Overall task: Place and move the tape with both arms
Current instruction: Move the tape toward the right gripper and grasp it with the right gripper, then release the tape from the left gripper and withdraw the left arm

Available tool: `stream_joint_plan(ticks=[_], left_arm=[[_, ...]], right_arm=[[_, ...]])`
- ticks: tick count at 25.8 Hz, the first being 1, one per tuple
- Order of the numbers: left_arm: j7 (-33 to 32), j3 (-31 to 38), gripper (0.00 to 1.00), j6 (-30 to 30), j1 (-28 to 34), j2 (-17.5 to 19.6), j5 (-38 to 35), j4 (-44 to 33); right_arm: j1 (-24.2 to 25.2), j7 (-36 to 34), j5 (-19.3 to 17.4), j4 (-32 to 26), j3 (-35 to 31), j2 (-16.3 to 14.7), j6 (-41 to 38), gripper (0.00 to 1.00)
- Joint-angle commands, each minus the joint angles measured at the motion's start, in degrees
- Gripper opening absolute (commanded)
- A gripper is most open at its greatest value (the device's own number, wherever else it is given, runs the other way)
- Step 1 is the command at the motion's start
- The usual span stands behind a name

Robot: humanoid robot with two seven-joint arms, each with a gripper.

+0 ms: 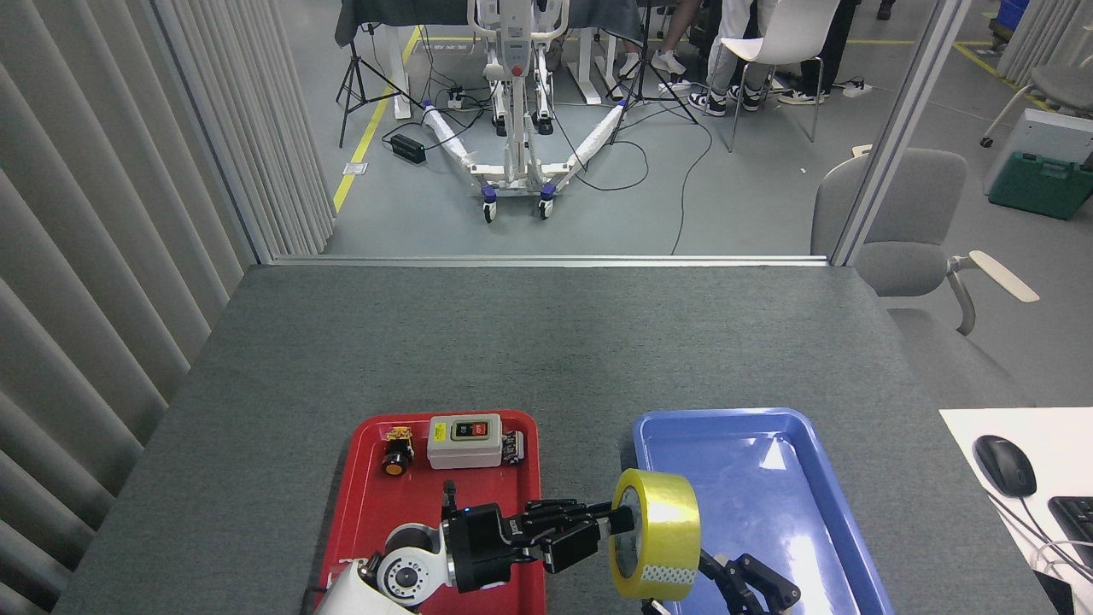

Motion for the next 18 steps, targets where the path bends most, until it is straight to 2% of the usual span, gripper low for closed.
stream_joint_plan(ticks=[1, 2, 3, 4, 5, 7, 10, 11, 13, 14, 16, 18], left_arm=[[-0.1, -1.9, 0.0, 0.0, 0.6, 0.0, 0.0, -0.2], [-0.1, -2.6, 0.0, 0.0, 0.6, -0.1, 0.0, -0.2], [-0.1, -3.3, 0.0, 0.0, 0.6, -0.3, -0.1, -0.3], [-0.1, -3.8, 0.0, 0.0, 0.7, -0.8, -0.3, -0.5], [-0.1, -3.9, 0.0, 0.0, 0.8, -1.2, -0.6, -0.5], [-0.2, -3.9, 0.0, 0.0, 1.0, -1.4, -1.0, -0.5], [-0.2, -3.8, 0.01, 0.0, 1.0, -2.4, -1.1, -0.1], [-0.3, -3.7, 0.13, 0.0, 0.8, -2.5, -1.3, 0.2], [-0.2, -3.3, 0.43, 0.0, 0.4, -2.6, -2.1, 0.2], [-0.2, -3.2, 0.65, 0.0, 0.2, -2.7, -2.5, 0.0], [0.0, -3.0, 1.0, 0.0, -0.5, -2.6, -2.0, -0.5], [-0.3, -3.1, 1.0, 0.0, -0.8, -2.1, -2.7, -0.5]], right_arm=[[0.1, 0.1, 0.0, 0.3, 1.0, -0.1, 0.0, 0.73], [0.2, 0.1, 0.0, 0.3, 1.4, -0.1, 0.0, 0.73], [0.5, 0.1, 0.0, 0.0, 1.5, -0.1, 0.0, 0.66], [0.9, 0.1, 0.0, -0.2, 1.6, -0.2, 0.0, 0.53], [1.4, 0.2, 0.1, -0.3, 1.5, -0.1, 0.0, 0.33], [2.0, 0.2, 0.2, -0.4, 1.6, -0.2, 0.0, 0.03], [2.1, 0.1, 0.9, -0.5, 1.4, -0.6, 0.0, 0.0], [2.2, 0.0, 0.9, -0.6, 0.9, -0.6, 0.0, 0.0], [2.9, 0.0, 0.9, -0.7, -0.1, -0.9, 0.0, 0.0], [3.0, 0.0, 0.9, -0.7, -1.0, -1.1, 0.0, 0.0], [3.5, 0.0, 0.9, -0.7, -2.7, -1.4, 0.0, 0.0], [3.6, 0.1, 0.9, -0.1, -4.1, -1.1, 0.0, 0.0]])
